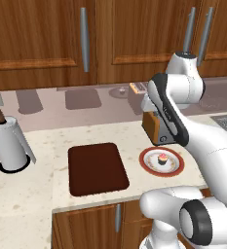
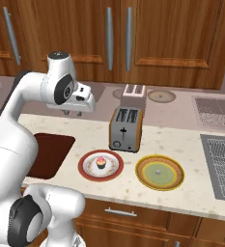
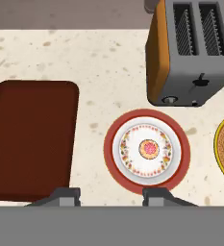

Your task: Move the dessert items from the plates to the tray.

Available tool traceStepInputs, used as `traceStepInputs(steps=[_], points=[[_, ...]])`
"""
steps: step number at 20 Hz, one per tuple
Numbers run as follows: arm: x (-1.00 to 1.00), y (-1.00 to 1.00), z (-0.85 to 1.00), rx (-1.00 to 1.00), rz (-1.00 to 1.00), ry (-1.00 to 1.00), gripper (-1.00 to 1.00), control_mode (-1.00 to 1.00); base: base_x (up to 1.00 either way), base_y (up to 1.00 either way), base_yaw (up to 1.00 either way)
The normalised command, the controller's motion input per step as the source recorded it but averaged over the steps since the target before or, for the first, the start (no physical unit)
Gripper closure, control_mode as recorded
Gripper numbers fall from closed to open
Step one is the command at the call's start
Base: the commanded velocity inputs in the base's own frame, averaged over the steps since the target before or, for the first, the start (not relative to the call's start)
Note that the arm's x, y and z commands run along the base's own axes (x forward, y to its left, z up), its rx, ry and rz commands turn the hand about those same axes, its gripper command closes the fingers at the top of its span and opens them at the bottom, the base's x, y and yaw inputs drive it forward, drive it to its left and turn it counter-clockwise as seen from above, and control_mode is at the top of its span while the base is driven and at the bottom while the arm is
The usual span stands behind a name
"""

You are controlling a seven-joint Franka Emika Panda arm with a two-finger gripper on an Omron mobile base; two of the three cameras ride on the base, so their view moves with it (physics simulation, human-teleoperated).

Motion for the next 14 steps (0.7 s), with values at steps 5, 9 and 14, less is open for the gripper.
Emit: traceStepInputs(steps=[5,9,14], points=[[0.0,-0.34,-0.14,0.0,0.0,0.07,-1.0,-1.0,0.0,0.0,0.0],[-0.01,-0.83,-0.18,0.0,0.0,0.18,-1.0,-1.0,0.0,0.0,0.0],[0.0,-0.86,-0.23,0.0,0.0,0.19,-1.0,-1.0,0.0,0.0,0.0]])
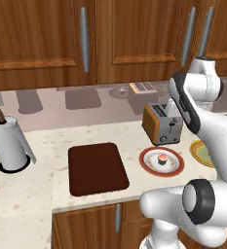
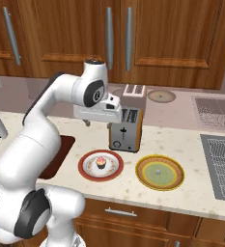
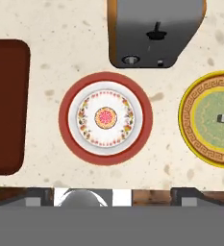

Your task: Move the dessert items from the plates to the tray.

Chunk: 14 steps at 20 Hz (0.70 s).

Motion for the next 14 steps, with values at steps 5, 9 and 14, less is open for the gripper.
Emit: traceStepInputs(steps=[5,9,14], points=[[0.0,-0.95,-0.47,0.0,0.0,0.13,-1.0,-1.0,0.0,0.0,0.0],[0.0,-0.93,-0.59,0.0,0.0,0.04,-1.0,-1.0,0.0,0.0,0.0],[0.0,-0.78,-0.62,0.0,0.0,0.01,-1.0,-1.0,0.0,0.0,0.0]])
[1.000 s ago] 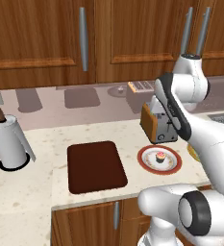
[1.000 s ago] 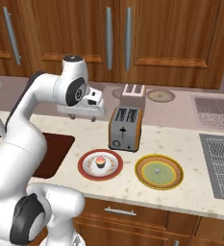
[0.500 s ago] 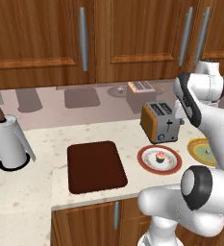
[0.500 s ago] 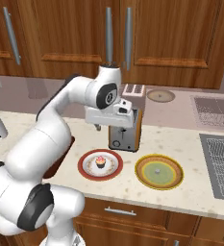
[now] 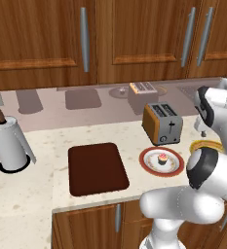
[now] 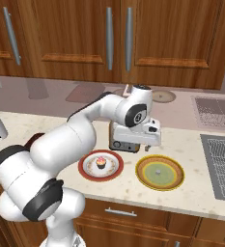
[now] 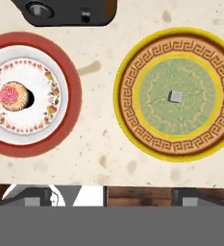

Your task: Move the dessert items from the plates to the tray.

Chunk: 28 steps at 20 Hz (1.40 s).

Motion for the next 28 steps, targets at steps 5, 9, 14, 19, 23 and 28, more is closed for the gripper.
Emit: traceStepInputs(steps=[5,9,14,19,23,28], points=[[0.0,-0.34,-0.57,-0.01,0.0,-0.04,-1.0,-1.0,0.0,0.0,0.0],[0.0,-0.09,-0.42,0.0,0.0,0.0,-1.0,-1.0,0.0,0.0,0.0],[0.07,-0.11,-0.34,0.0,0.0,0.0,-1.0,-1.0,0.0,0.0,0.0],[0.16,-0.17,-0.29,0.0,-0.02,0.0,-1.0,-1.0,0.0,0.0,0.0],[0.19,-0.25,-0.24,0.0,-0.11,0.0,-1.0,-1.0,0.0,0.0,0.0],[0.18,-0.18,-0.24,0.0,-0.18,0.0,-1.0,-1.0,0.0,0.0,0.0]])
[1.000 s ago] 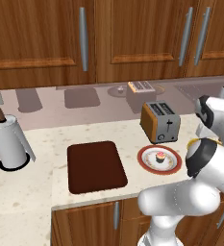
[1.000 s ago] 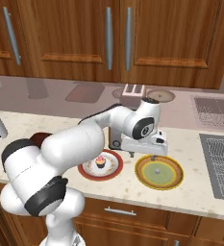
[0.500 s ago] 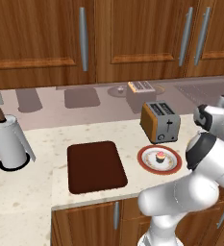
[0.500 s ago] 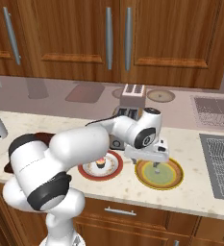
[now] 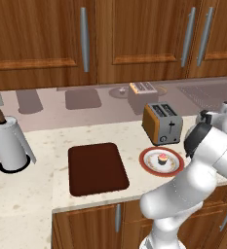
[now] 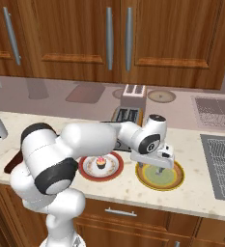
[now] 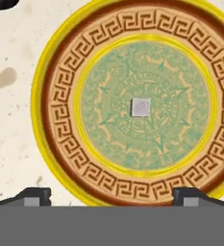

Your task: Move the dessert items from the plates to the tray.

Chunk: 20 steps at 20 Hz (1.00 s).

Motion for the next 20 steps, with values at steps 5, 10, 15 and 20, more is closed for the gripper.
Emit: traceStepInputs(steps=[5,10,15,20], points=[[0.27,-0.12,-0.18,0.0,-0.18,0.0,-1.0,-1.0,0.0,0.0,0.0],[0.39,-0.23,-0.18,0.01,-0.01,0.0,-1.0,-1.0,0.0,0.0,0.0],[0.27,-0.24,-0.24,0.0,0.0,0.0,-1.0,-1.0,0.0,0.0,0.0],[0.17,-0.24,-0.2,0.0,0.02,0.01,-1.0,-1.0,0.0,0.0,0.0]])
